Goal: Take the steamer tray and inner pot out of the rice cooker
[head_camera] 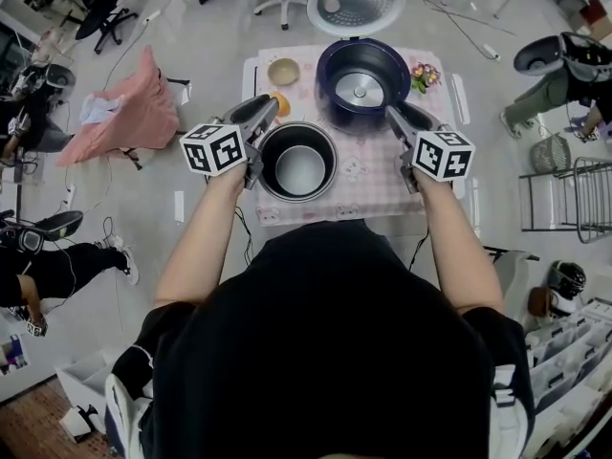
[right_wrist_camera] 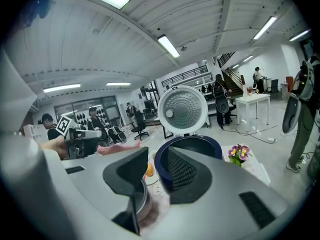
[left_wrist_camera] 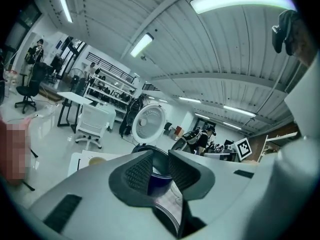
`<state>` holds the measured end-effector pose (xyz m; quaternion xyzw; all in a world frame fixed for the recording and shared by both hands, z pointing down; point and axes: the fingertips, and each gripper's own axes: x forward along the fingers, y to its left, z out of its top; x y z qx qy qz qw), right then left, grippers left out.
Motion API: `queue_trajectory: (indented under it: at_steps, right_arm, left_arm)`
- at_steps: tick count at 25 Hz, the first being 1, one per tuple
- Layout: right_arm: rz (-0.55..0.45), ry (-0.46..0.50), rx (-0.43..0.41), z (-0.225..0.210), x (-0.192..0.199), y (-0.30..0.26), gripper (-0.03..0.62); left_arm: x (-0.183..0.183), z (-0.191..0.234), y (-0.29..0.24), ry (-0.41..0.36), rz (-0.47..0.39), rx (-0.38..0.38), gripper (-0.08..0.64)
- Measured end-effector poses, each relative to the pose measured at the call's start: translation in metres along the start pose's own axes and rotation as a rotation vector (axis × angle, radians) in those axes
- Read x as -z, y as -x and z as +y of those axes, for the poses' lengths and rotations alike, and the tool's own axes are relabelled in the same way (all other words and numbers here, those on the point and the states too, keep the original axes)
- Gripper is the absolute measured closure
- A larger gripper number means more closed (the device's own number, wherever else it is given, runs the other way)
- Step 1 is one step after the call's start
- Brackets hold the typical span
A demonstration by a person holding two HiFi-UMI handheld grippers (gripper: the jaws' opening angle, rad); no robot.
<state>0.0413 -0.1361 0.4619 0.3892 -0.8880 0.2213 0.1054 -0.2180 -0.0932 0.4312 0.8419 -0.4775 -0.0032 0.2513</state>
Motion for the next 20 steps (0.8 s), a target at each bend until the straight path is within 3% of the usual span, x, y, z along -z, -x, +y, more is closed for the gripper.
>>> queue_trajectory:
  at_steps: [20]
  right_arm:
    - [-0.025,-0.011,0.036,-0.015,0.001,0.008,0.469]
  left_arm:
    - [0.023,-0.015,-0.018,-0.066,0.094,0.042,0.449]
